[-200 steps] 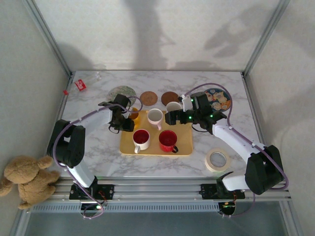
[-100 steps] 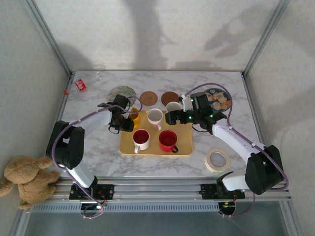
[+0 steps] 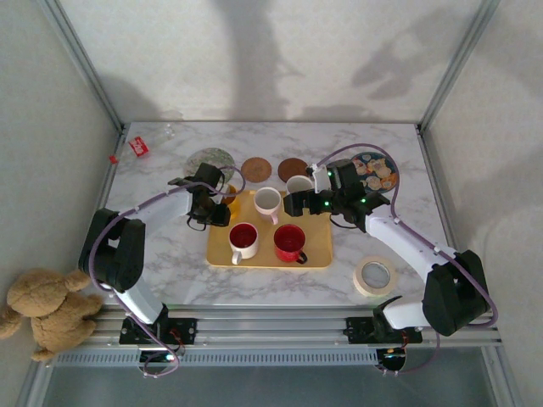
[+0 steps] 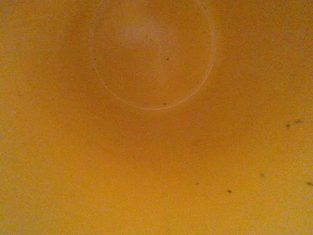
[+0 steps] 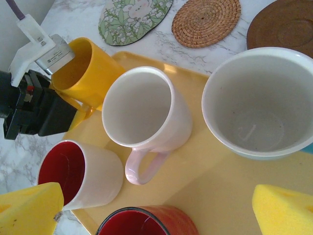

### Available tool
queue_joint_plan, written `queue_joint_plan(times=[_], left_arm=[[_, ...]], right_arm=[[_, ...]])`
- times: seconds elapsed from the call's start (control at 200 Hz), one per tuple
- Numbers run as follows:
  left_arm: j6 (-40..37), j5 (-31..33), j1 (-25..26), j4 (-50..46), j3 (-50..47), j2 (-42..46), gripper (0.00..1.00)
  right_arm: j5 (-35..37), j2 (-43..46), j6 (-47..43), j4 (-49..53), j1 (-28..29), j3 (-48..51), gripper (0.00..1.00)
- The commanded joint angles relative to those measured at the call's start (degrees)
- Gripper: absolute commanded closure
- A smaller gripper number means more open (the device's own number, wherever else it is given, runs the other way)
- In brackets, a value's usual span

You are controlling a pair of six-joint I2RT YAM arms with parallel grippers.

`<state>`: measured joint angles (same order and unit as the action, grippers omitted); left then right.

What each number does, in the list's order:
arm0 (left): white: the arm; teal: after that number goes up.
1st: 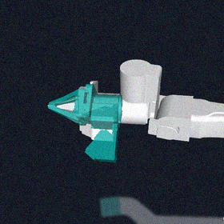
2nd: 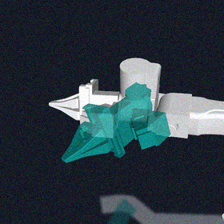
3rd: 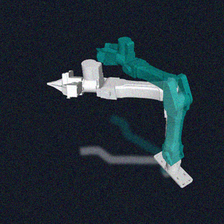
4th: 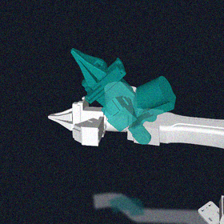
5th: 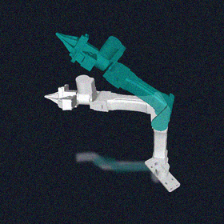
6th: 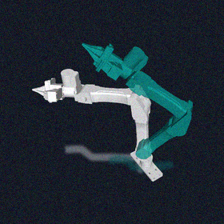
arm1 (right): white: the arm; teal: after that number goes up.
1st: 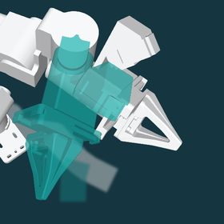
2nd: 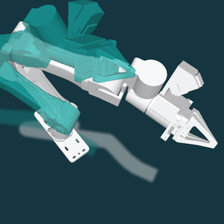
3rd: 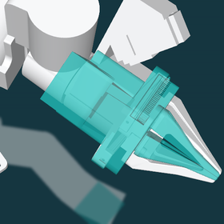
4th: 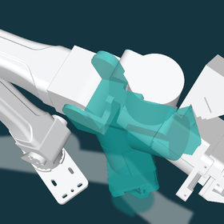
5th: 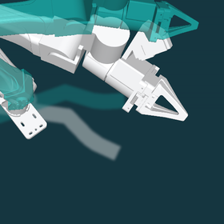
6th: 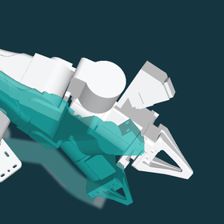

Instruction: Place the cup by the coaster

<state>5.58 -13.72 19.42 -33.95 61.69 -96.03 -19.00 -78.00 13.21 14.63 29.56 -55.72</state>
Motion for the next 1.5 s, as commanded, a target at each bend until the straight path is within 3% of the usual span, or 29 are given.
queue_joint_plan(times=[0.0,0.486,0.761,1.111,1.492], left_arm=[[0.2,1.0,0.3,1.0,-1.1,1.9,0.71],[-0.5,2.0,0.5,1.1,-0.5,3.9,0.83],[-0.5,2.5,0.5,0.1,1.4,4.1,1.0],[-0.6,3.1,0.4,0.5,10.2,6.7,1.0],[-3.3,8.9,-0.3,-3.4,25.8,0.2,1.0]], right_arm=[[1.2,0.6,0.1,0.1,0.8,-1.3,0.01],[2.2,-0.3,0.6,-0.6,1.0,-1.7,0.01],[1.9,-0.3,0.6,-0.9,1.0,-1.9,0.01],[-0.9,-0.7,1.5,-1.6,1.0,-7.4,0.01],[-0.3,-2.7,0.5,-2.5,1.6,-11.6,0.01]])
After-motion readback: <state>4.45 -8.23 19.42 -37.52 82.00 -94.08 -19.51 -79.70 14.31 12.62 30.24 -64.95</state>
